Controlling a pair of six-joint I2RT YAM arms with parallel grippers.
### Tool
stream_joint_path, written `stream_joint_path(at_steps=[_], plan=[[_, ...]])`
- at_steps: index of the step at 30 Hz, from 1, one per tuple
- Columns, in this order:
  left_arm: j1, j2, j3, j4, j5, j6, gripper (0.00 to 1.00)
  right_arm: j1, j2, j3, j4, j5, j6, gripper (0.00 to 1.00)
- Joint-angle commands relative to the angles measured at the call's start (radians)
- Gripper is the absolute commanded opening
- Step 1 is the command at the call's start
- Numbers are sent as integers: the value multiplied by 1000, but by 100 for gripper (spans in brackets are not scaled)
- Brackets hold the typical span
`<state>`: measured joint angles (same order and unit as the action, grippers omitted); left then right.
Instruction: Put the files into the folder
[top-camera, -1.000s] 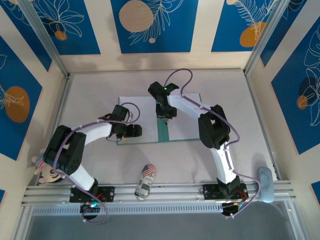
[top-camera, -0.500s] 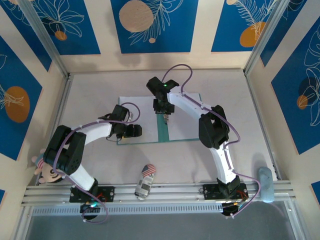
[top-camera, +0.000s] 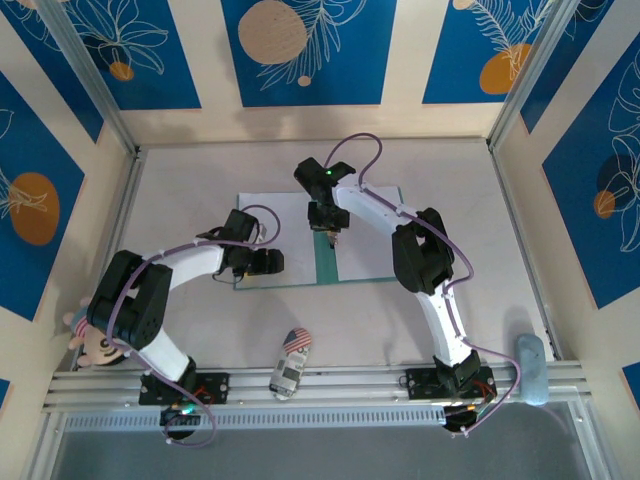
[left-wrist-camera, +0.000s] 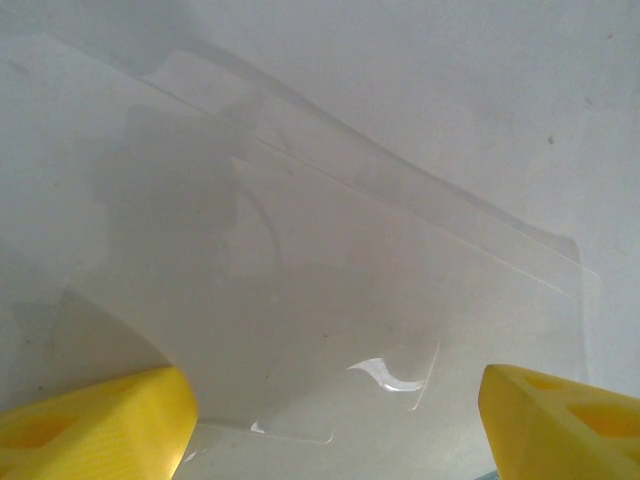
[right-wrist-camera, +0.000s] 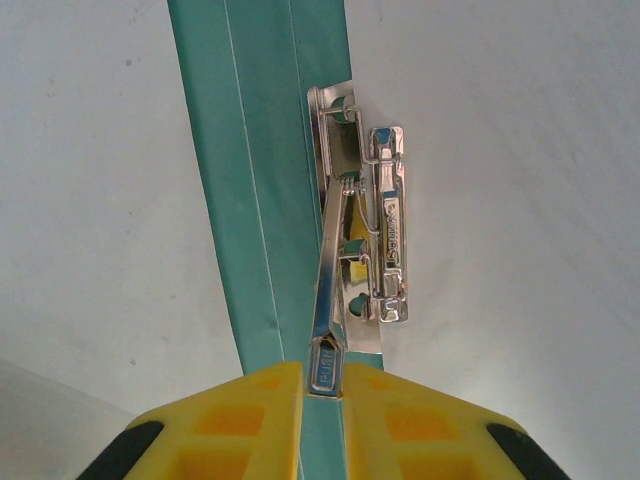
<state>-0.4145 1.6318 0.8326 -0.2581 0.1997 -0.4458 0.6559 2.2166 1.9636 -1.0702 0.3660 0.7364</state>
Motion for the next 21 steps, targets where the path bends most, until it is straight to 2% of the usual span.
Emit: stream_joint_path(at_steps=[1, 21], plan=[[3, 80, -69, -197, 24, -5, 79, -4, 15, 8, -19, -16, -2, 18], [4, 81, -70, -196, 23, -6, 79, -7, 15, 9, -30, -24, 0, 18]])
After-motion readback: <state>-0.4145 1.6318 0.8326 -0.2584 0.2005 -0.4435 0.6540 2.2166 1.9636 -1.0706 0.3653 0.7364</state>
